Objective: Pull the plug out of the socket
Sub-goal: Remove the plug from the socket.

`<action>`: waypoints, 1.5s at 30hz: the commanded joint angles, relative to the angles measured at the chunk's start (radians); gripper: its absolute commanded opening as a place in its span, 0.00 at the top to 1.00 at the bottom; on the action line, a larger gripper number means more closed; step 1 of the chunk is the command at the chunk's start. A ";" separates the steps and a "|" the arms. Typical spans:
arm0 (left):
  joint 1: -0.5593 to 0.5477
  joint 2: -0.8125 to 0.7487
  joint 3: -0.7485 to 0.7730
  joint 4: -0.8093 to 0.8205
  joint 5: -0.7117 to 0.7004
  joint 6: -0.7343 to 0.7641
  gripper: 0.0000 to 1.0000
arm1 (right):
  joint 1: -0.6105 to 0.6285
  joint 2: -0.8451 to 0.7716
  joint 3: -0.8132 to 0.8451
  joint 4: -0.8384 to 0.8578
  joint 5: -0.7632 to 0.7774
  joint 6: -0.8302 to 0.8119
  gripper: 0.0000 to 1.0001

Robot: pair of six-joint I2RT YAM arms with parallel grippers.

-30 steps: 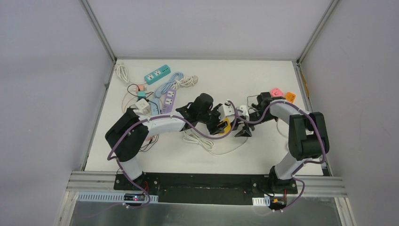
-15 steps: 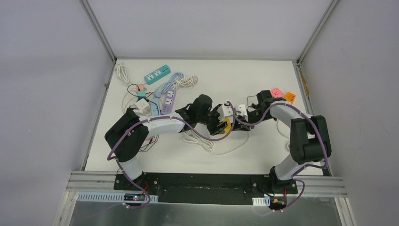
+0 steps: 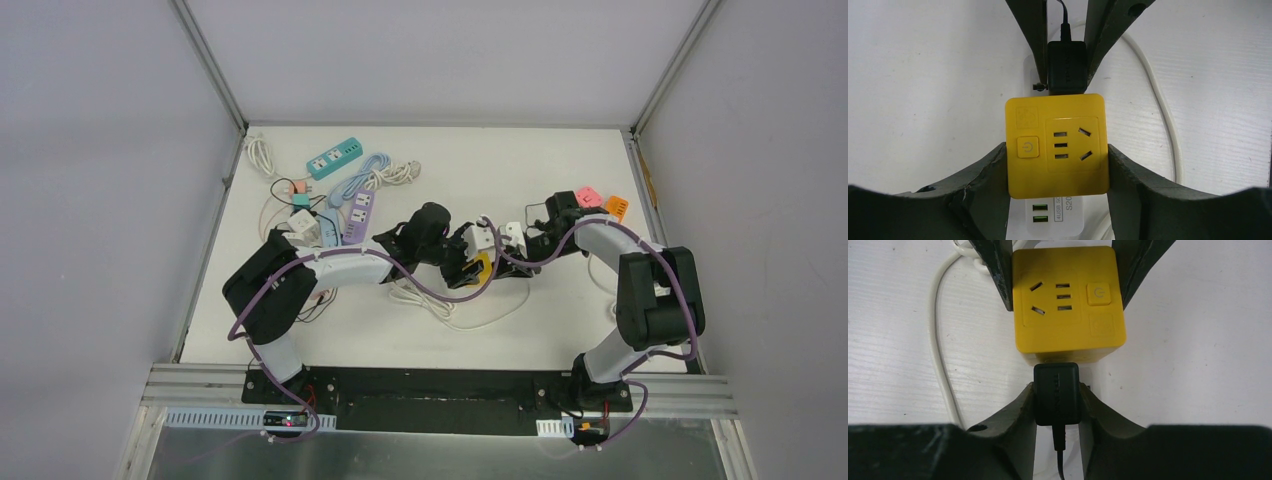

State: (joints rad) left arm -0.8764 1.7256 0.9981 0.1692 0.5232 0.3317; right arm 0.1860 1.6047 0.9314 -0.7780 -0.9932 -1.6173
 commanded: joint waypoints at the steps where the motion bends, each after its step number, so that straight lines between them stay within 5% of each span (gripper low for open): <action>1: -0.017 0.029 -0.053 -0.081 -0.023 -0.006 1.00 | 0.010 -0.002 0.049 -0.105 -0.010 -0.018 1.00; 20: -0.018 0.023 -0.086 -0.059 -0.036 -0.015 1.00 | 0.038 -0.045 0.025 -0.040 -0.018 0.098 1.00; 27: -0.017 0.022 -0.092 -0.050 -0.044 -0.014 1.00 | 0.045 -0.060 0.047 -0.153 -0.052 0.032 1.00; 34: -0.017 0.022 -0.099 -0.045 -0.043 -0.018 1.00 | -0.059 -0.030 0.074 -0.166 -0.113 0.076 1.00; 39: -0.018 0.026 -0.102 -0.039 -0.044 -0.022 1.00 | -0.058 -0.018 0.071 -0.275 -0.042 -0.092 1.00; 45: -0.018 0.021 -0.097 -0.039 -0.050 -0.035 1.00 | -0.117 -0.040 0.128 -0.280 -0.135 0.052 1.00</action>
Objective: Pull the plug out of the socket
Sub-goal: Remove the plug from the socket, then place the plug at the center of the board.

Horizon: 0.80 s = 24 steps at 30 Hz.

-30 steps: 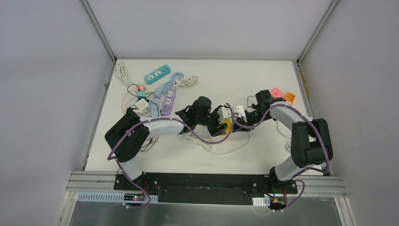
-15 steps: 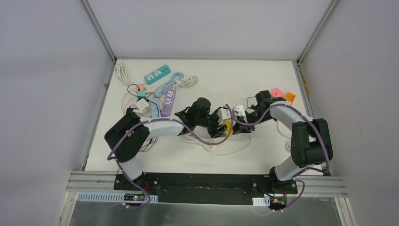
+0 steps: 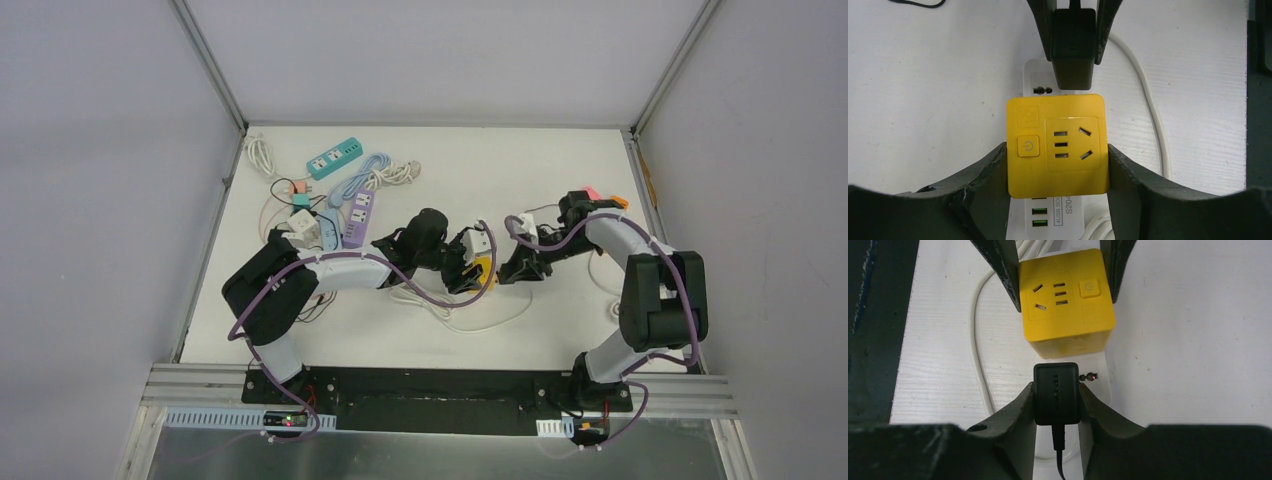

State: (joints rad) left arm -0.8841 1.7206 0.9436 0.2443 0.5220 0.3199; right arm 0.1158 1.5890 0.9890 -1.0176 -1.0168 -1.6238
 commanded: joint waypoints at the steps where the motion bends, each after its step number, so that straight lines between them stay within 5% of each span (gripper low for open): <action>1: -0.010 0.024 -0.041 -0.114 -0.051 -0.031 1.00 | -0.065 -0.022 0.095 -0.052 -0.130 0.093 1.00; 4: -0.011 0.016 -0.036 -0.110 -0.060 -0.058 0.99 | -0.111 0.002 0.171 -0.139 -0.161 0.132 1.00; 9: -0.010 -0.008 -0.024 -0.097 -0.098 -0.131 0.72 | -0.223 0.024 0.242 -0.163 -0.184 0.231 1.00; 13: -0.017 -0.016 -0.003 -0.102 -0.142 -0.181 0.46 | -0.305 0.021 0.269 0.009 -0.155 0.499 1.00; 19: -0.017 -0.023 0.028 -0.124 -0.171 -0.213 0.22 | -0.345 0.000 0.231 0.397 0.101 0.935 1.00; 24: -0.018 -0.031 0.044 -0.133 -0.176 -0.225 0.14 | -0.357 0.057 0.227 0.555 0.264 1.135 1.00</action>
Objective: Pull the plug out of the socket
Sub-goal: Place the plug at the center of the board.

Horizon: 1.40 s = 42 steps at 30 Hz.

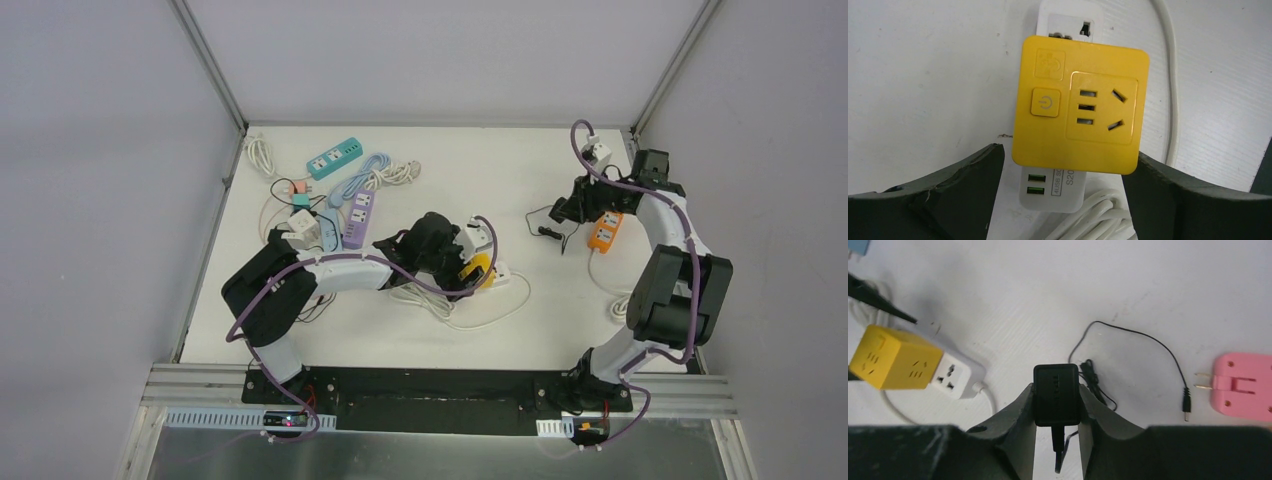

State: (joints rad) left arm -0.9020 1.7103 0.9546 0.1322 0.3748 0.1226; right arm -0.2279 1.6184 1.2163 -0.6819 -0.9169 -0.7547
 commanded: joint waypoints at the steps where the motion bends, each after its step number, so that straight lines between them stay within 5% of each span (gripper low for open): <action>1: 0.000 -0.025 0.032 -0.022 -0.031 -0.029 0.14 | -0.013 0.031 -0.014 0.265 0.216 0.310 1.00; 6: 0.000 -0.057 0.036 -0.024 -0.053 -0.047 0.01 | -0.010 0.069 -0.042 0.413 0.338 0.403 1.00; 18: 0.000 -0.232 0.022 -0.081 -0.174 -0.080 0.01 | -0.001 0.231 0.043 0.372 0.583 0.463 0.87; 29: 0.007 -0.387 -0.033 -0.107 -0.306 -0.222 0.01 | -0.016 0.194 0.057 0.376 0.678 0.432 0.38; 42: 0.079 -0.495 -0.144 -0.034 -0.316 -0.404 0.01 | -0.032 0.028 0.082 0.261 0.541 0.301 0.26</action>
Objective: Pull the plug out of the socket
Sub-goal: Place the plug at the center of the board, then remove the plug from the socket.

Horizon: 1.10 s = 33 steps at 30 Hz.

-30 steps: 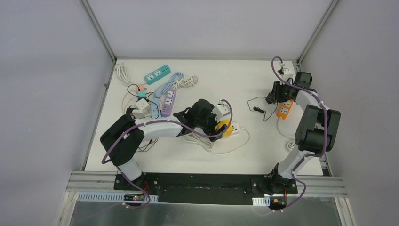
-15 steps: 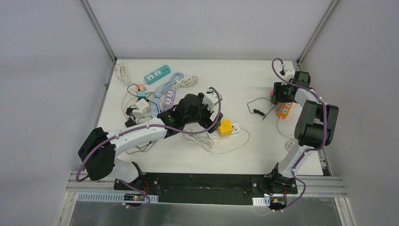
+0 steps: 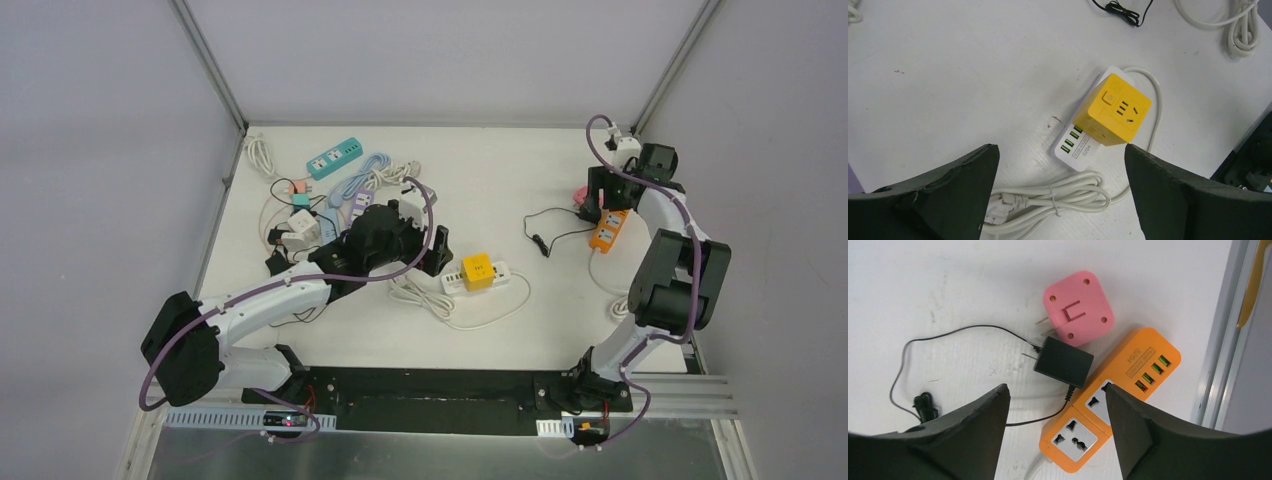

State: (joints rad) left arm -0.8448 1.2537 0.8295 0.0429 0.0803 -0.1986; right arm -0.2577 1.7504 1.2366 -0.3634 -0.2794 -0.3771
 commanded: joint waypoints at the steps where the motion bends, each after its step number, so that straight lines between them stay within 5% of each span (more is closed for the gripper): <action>1: 0.029 -0.039 -0.022 0.053 -0.020 -0.095 0.01 | -0.003 -0.115 0.068 -0.089 -0.134 -0.096 0.26; 12: 0.092 -0.028 -0.036 0.074 0.054 -0.191 0.01 | 0.035 -0.238 0.064 -0.405 -0.630 -0.369 0.25; 17: 0.096 -0.006 -0.036 0.075 0.083 -0.186 0.02 | 0.105 -0.235 0.077 -0.677 -0.788 -0.702 0.25; 27: 0.097 0.010 -0.064 0.086 0.110 -0.167 0.03 | 0.255 -0.103 0.130 -1.397 -0.902 -1.673 0.14; 33: 0.096 0.016 -0.077 0.095 0.113 -0.177 0.04 | 0.366 -0.080 0.143 -1.362 -0.861 -1.657 0.13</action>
State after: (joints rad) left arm -0.7574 1.2613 0.7620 0.0860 0.1692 -0.3637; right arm 0.0551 1.6730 1.3262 -1.5024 -1.1072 -1.8977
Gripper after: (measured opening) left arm 0.967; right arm 0.871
